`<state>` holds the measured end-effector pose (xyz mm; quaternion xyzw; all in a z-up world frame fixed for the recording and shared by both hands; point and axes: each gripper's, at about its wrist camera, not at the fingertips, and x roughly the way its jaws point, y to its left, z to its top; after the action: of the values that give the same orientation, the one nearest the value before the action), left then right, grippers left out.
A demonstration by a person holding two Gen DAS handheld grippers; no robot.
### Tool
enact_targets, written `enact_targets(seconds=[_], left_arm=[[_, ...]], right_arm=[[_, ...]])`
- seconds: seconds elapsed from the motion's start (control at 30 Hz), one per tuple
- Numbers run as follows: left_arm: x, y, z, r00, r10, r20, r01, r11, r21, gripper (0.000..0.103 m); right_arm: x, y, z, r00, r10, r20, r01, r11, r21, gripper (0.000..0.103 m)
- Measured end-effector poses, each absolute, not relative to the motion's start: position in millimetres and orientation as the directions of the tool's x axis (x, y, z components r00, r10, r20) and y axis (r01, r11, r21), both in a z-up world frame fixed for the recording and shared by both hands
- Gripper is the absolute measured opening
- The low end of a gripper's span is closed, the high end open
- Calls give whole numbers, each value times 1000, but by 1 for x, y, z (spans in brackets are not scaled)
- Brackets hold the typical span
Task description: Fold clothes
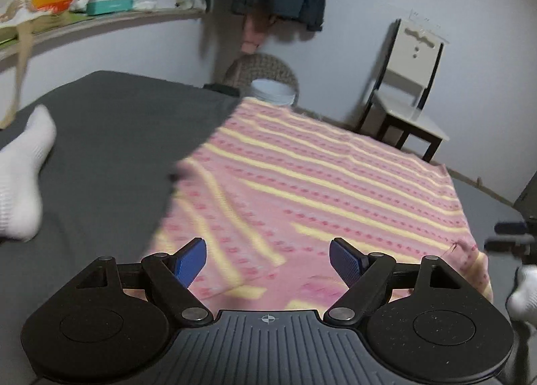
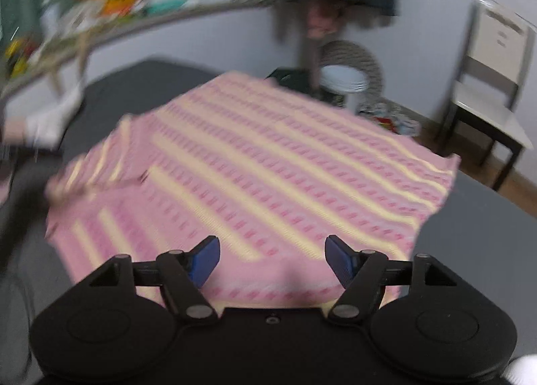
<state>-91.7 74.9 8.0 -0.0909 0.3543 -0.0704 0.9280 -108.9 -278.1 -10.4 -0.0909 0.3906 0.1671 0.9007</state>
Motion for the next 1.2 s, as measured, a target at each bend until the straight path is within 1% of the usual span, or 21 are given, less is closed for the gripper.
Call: enact_targets(seconds=[0.07, 0.13, 0.2, 0.23, 0.3, 0.37, 0.43, 0.47, 0.53, 0.6, 0.63, 0.67, 0.7, 0.77, 0.87, 0.93, 1.03, 1.13, 1.2], left_arm=[[-96, 86, 13, 716, -231, -658, 112, 970, -218, 81], [-95, 94, 13, 710, -196, -677, 145, 981, -132, 81], [-84, 104, 13, 705, -161, -691, 150, 986, -77, 81], [-78, 111, 12, 701, -154, -696, 143, 987, -75, 81], [-65, 132, 3, 670, -170, -723, 110, 985, -130, 81], [-54, 151, -9, 629, -206, -749, 70, 975, -210, 81], [-51, 168, -24, 611, -254, -750, 41, 956, -291, 81], [-51, 172, -30, 612, -262, -746, 37, 952, -304, 81], [-56, 175, -43, 618, -275, -736, 45, 948, -316, 81], [-57, 173, -55, 608, -322, -726, 71, 932, -354, 81], [-57, 173, -62, 602, -346, -720, 83, 924, -374, 78], [-57, 171, -68, 595, -357, -720, 96, 921, -377, 70], [-56, 166, -75, 590, -352, -726, 100, 925, -368, 64], [-52, 165, -87, 583, -359, -729, 106, 923, -370, 33], [-51, 176, -96, 582, -420, -696, 106, 888, -447, 15], [-50, 186, -100, 589, -453, -670, 101, 863, -495, 12], [-50, 200, -103, 606, -496, -622, 90, 819, -566, 11], [-52, 210, -102, 617, -550, -563, 94, 762, -641, 10], [-55, 211, -98, 616, -561, -553, 124, 762, -635, 11]], right_arm=[[-121, -256, -10, 609, 220, -762, -434, 896, -88, 68], [-134, -236, -9, 591, 228, -774, -477, 873, -107, 68], [-146, -215, -7, 579, 267, -770, -506, 859, -82, 68], [-151, -202, -7, 584, 280, -762, -518, 851, -84, 68], [-164, -169, -11, 598, 303, -742, -554, 825, -110, 69], [-178, -132, -17, 615, 325, -718, -591, 794, -147, 76], [-194, -89, -26, 655, 337, -677, -621, 750, -228, 79], [-203, -66, -31, 684, 345, -642, -626, 729, -276, 79], [-212, -27, -39, 716, 361, -597, -627, 708, -325, 81], [-215, 7, -50, 743, 370, -557, -620, 694, -367, 82], [-214, 20, -56, 757, 358, -546, -610, 685, -397, 82], [-211, 33, -62, 771, 338, -540, -597, 679, -428, 82], [-208, 43, -68, 781, 320, -536, -585, 674, -451, 82], [-198, 59, -78, 801, 280, -529, -557, 674, -486, 82], [-181, 77, -92, 814, 216, -539, -521, 680, -515, 82], [-172, 87, -97, 818, 191, -542, -506, 688, -520, 82], [-162, 102, -103, 824, 177, -538, -501, 670, -547, 82], [-153, 122, -109, 846, 173, -504, -490, 625, -608, 82], [-146, 134, -114, 867, 157, -472, -468, 583, -665, 82]])
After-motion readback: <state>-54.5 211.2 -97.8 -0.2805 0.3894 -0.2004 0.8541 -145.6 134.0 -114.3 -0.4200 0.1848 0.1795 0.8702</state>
